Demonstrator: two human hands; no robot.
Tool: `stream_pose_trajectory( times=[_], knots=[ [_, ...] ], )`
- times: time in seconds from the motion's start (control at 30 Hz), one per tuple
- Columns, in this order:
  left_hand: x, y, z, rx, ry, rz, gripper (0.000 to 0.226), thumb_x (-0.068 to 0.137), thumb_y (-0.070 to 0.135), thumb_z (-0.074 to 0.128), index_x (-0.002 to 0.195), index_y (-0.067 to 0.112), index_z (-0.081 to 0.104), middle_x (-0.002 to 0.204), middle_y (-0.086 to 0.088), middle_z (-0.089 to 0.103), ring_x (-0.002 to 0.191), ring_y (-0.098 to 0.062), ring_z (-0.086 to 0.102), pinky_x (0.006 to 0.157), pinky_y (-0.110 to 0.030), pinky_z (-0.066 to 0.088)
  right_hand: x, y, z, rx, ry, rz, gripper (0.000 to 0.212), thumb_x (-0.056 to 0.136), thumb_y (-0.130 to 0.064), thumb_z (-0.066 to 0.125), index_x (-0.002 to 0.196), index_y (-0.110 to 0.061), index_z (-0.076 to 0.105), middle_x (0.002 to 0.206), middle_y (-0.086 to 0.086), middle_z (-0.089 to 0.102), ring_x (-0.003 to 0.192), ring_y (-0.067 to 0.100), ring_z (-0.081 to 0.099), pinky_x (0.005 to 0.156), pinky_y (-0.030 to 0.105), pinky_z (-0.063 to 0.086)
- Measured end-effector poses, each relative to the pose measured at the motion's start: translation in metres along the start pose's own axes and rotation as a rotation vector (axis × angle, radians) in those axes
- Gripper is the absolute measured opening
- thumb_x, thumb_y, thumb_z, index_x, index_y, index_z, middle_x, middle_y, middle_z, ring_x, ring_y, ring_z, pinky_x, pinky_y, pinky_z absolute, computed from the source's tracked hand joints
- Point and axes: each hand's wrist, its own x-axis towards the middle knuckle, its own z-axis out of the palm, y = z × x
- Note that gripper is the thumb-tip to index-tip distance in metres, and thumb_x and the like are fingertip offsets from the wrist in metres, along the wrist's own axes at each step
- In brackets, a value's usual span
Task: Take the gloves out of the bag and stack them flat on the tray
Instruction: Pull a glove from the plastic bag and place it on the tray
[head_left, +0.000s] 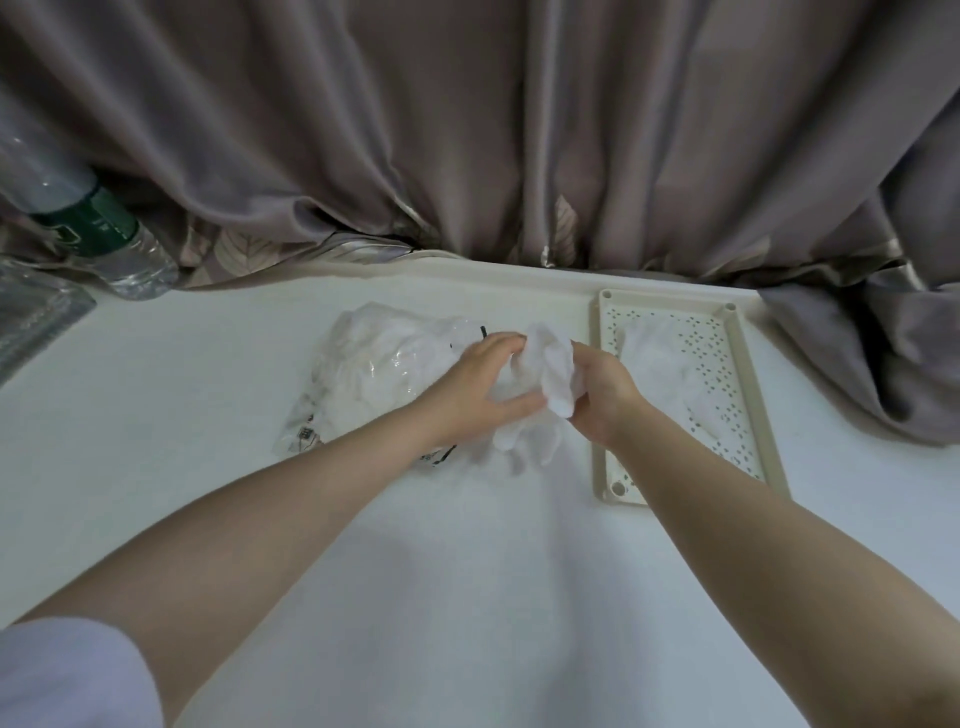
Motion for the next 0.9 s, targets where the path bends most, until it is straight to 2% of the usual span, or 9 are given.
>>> stream_pose_trajectory(
  times=[0.13,0.23,0.33,0.43,0.5,0.57,0.7,0.8,0.9],
  knots=[
    [0.016,0.031,0.021,-0.416,0.146,-0.302,0.039,0.088,0.027,0.065,0.121,0.016,0.048,0.104,-0.001,0.059,0.091,-0.014,0.058,0.082,-0.029,0.05,-0.008,-0.007,-0.022,-0.058,-0.078,-0.005,0.024,0.087,0.0,0.037,0.083,-0.005,0.06,0.078,0.012,0.065,0.07,0.026,0.061,0.063,0.029,0.049],
    [0.018,0.034,0.023,-0.498,0.096,-0.355,0.007,0.09,0.013,0.061,0.085,0.015,0.057,0.076,-0.004,0.057,0.068,-0.011,0.054,0.065,-0.021,0.048,-0.014,-0.014,-0.041,-0.114,-0.085,-0.004,0.029,0.073,0.009,0.026,0.059,-0.01,0.043,0.058,0.004,0.048,0.049,0.017,0.047,0.045,0.019,0.038],
    [0.019,0.039,0.025,-0.565,0.061,-0.297,0.017,0.09,0.002,0.057,0.078,0.014,0.056,0.071,-0.002,0.053,0.062,-0.008,0.051,0.062,-0.017,0.046,-0.025,-0.022,-0.06,-0.09,-0.109,0.042,0.013,0.058,0.001,0.033,0.055,-0.01,0.04,0.06,0.006,0.054,0.056,0.02,0.049,0.052,0.023,0.043],
    [0.02,0.049,0.026,-0.5,0.062,-0.224,0.031,0.082,-0.015,0.052,0.071,0.014,0.057,0.071,-0.001,0.053,0.058,-0.001,0.051,0.061,-0.009,0.042,-0.027,-0.032,-0.085,-0.03,-0.125,0.123,0.011,0.072,-0.014,0.045,0.07,-0.006,0.052,0.083,0.014,0.063,0.071,0.028,0.06,0.067,0.032,0.048],
    [0.022,0.057,0.028,-0.476,0.022,-0.175,0.037,0.081,-0.018,0.05,0.064,0.013,0.059,0.085,0.003,0.058,0.071,0.006,0.054,0.071,-0.007,0.042,-0.027,-0.038,-0.096,-0.114,-0.146,0.238,0.045,0.091,-0.042,0.044,0.094,-0.001,0.062,0.103,0.019,0.067,0.091,0.033,0.065,0.077,0.039,0.05],
    [0.025,0.067,0.031,-0.481,-0.046,-0.142,0.038,0.082,-0.017,0.052,0.06,0.012,0.06,0.111,0.009,0.057,0.1,0.006,0.052,0.084,-0.003,0.039,-0.03,-0.043,-0.104,-0.271,-0.222,0.349,0.075,0.091,-0.064,0.035,0.104,0.004,0.063,0.106,0.021,0.069,0.097,0.034,0.065,0.083,0.041,0.049],
    [0.032,0.077,0.043,-0.484,-0.088,-0.122,0.056,0.083,-0.017,0.051,0.045,0.022,0.062,0.134,0.016,0.044,0.117,0.008,0.042,0.088,-0.006,0.036,-0.035,-0.047,-0.118,-0.37,-0.341,0.303,0.057,0.088,-0.055,0.051,0.111,-0.005,0.066,0.1,0.011,0.07,0.084,0.025,0.066,0.077,0.033,0.05],
    [0.035,0.078,0.057,-0.662,-0.069,-0.206,0.048,0.089,-0.012,0.047,0.06,0.02,0.066,0.127,0.012,0.05,0.103,0.005,0.054,0.085,-0.011,0.044,-0.036,-0.05,-0.13,-0.358,-0.323,0.101,0.023,0.085,-0.032,0.064,0.099,-0.014,0.066,0.087,0.005,0.06,0.069,0.015,0.053,0.059,0.025,0.039],
    [0.04,0.083,0.074,-0.923,-0.049,-0.34,0.018,0.097,0.009,0.047,0.109,0.016,0.059,0.108,-0.001,0.06,0.091,-0.019,0.061,0.085,-0.029,0.051,-0.036,-0.055,-0.138,-0.224,-0.353,0.035,0.03,0.088,-0.026,0.059,0.112,-0.008,0.064,0.102,0.009,0.065,0.086,0.021,0.061,0.071,0.028,0.05]
  ],
)
